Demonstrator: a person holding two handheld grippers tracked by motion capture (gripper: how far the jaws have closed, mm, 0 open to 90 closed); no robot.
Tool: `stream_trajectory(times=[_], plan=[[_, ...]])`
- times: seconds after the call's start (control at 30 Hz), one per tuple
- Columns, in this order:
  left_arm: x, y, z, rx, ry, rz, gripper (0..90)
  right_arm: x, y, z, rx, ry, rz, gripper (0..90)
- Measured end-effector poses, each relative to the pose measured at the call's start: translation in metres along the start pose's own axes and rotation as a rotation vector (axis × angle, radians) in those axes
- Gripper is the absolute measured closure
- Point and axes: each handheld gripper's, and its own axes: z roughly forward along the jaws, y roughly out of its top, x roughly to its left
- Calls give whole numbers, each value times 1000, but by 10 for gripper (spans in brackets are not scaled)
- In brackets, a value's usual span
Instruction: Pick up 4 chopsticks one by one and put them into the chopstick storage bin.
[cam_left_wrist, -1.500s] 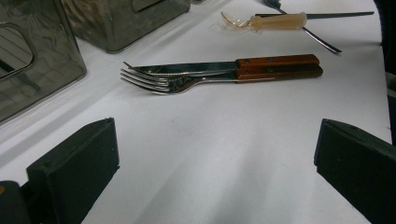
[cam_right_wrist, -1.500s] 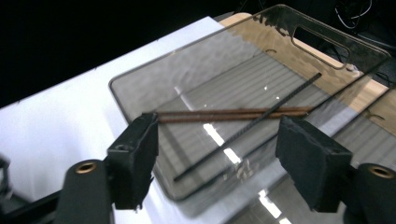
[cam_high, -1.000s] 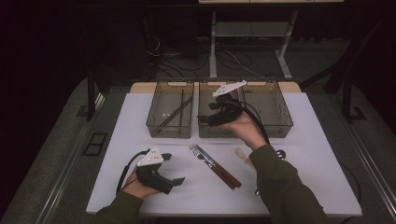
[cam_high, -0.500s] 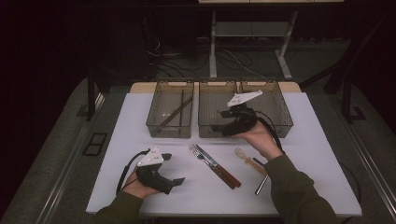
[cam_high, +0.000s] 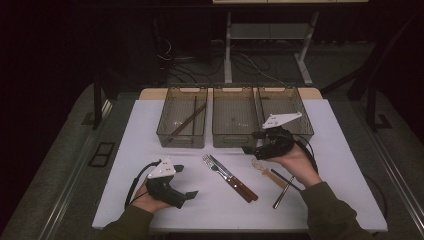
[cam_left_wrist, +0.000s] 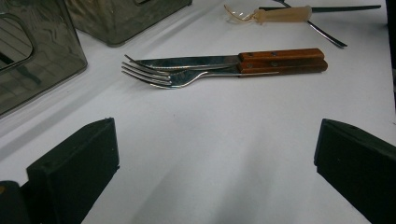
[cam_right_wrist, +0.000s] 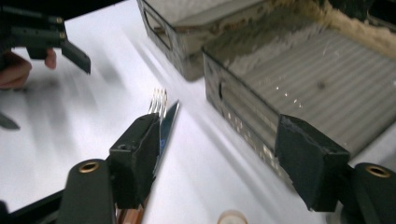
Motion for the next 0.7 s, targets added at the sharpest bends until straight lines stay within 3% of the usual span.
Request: stream_trajectory(times=[0.43,0.7], plan=[[0,0,0,2,3,3,0,-9,-45,-30,43,-29,38,413],[0,0,0,2,3,5,0,-11,-68,-51,63,-48,50,517]])
